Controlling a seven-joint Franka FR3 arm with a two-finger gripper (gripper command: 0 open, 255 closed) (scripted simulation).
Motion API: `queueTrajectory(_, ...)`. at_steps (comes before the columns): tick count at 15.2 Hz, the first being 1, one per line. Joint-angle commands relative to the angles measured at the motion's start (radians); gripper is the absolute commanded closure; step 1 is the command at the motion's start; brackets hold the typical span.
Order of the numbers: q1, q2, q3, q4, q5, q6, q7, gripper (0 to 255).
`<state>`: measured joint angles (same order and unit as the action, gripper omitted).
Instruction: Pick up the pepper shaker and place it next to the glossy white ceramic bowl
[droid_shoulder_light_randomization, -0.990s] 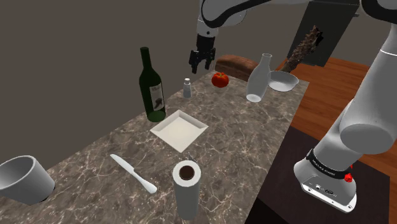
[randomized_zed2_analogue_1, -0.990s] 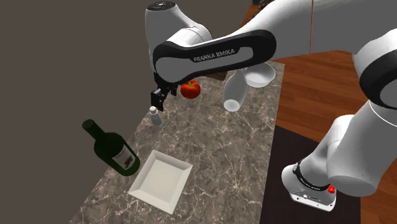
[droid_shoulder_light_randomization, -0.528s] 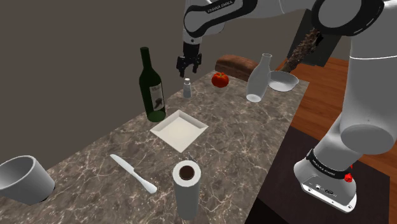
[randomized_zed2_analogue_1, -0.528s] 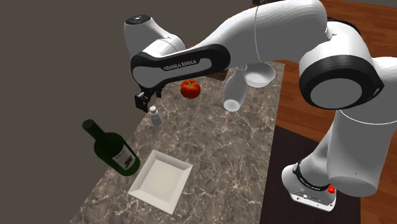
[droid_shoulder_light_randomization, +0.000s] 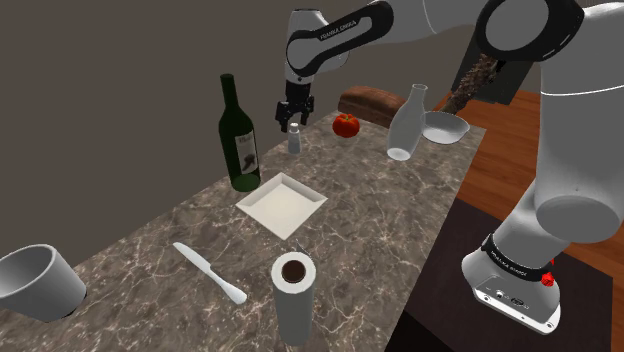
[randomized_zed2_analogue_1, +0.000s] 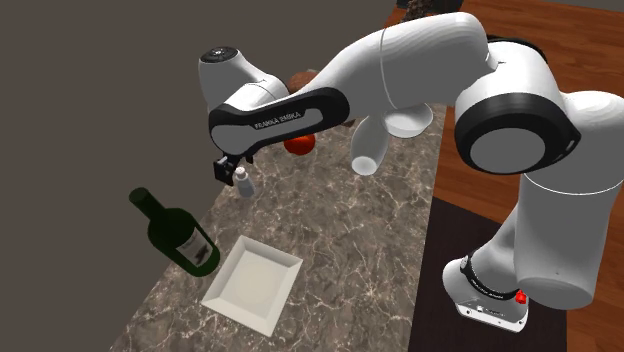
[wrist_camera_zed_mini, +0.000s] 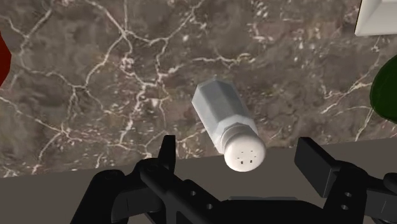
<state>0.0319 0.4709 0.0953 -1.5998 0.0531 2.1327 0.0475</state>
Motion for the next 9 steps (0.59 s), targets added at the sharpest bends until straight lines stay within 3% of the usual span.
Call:
queueTrajectory(1,0.001,0.007,0.000,0.002,-0.001,0.006,0.001,0)
queueTrajectory(7,0.001,0.007,0.000,0.002,-0.001,0.006,0.001,0)
queueTrajectory(8,0.001,0.007,0.000,0.002,-0.001,0.006,0.001,255)
queueTrajectory(9,0.001,0.007,0.000,0.002,-0.001,0.006,0.001,255)
